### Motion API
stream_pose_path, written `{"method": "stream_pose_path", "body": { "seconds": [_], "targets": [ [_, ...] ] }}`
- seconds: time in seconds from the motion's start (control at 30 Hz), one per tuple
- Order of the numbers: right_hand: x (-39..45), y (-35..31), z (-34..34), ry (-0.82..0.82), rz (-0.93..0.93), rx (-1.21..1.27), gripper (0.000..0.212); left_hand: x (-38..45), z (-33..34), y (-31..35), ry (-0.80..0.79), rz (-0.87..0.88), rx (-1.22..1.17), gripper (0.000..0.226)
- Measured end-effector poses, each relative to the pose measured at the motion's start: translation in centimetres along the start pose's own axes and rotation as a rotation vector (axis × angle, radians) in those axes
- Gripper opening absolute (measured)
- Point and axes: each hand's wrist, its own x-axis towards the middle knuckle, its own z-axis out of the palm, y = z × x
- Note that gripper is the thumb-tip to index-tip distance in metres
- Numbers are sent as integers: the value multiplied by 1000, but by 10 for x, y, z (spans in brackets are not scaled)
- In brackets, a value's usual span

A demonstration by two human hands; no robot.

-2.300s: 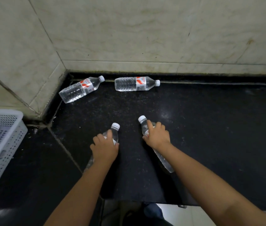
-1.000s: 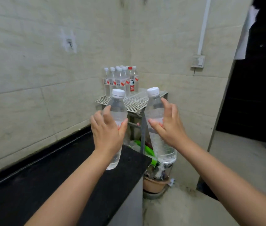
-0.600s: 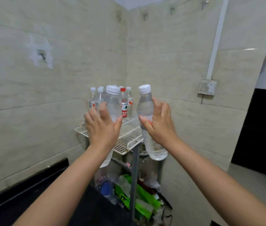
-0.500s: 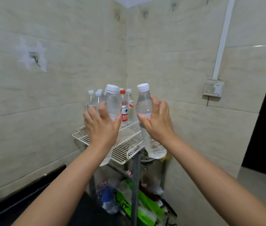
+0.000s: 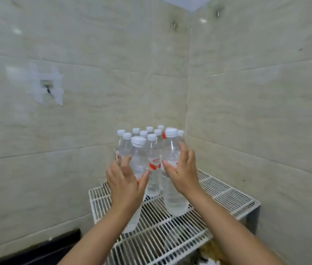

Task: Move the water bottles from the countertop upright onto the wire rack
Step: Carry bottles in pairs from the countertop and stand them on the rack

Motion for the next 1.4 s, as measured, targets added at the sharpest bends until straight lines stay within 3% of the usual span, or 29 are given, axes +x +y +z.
{"method": "stream_pose_path", "body": {
  "seconds": [0.17,0.3,0.37,0.47,0.53,0.67,0.8,0.93,1.03,1.2,1.3,1.4],
  "targets": [
    [34,56,28,-197,-65,126,76,22,64,9,137,-217,47,61],
    [44,78,46,-231,-48,180,76,21,96,9,206,-312,125,62],
    [42,83,51,-213,-49,130,73,15,103,8,243,-350,178,52],
    [40,88,51,-223,-61,18,67,8,104,9,237,-397,259,61],
    [38,91,49,-254,-82,-3,62,5,98,10,183,-418,300,72],
    [51,98,27,-271,-144,-18,50,11,71,9,134,-374,346,54],
    [99,87,-6,-266,-127,106,37,48,48,19,110,-284,380,55],
    [140,60,-18,-617,-384,-85,46,85,47,33,-117,-260,493,47],
    [146,54,-18,-851,-437,-213,45,89,43,36,-223,-225,535,34],
    [144,47,-22,-756,-496,-331,29,93,31,34,-272,-219,446,37],
    [137,43,-14,-584,-442,-492,41,93,32,32,-280,-163,431,33],
    [137,46,-14,-600,-375,-425,44,92,33,28,-276,-122,408,31]
  ]
}}
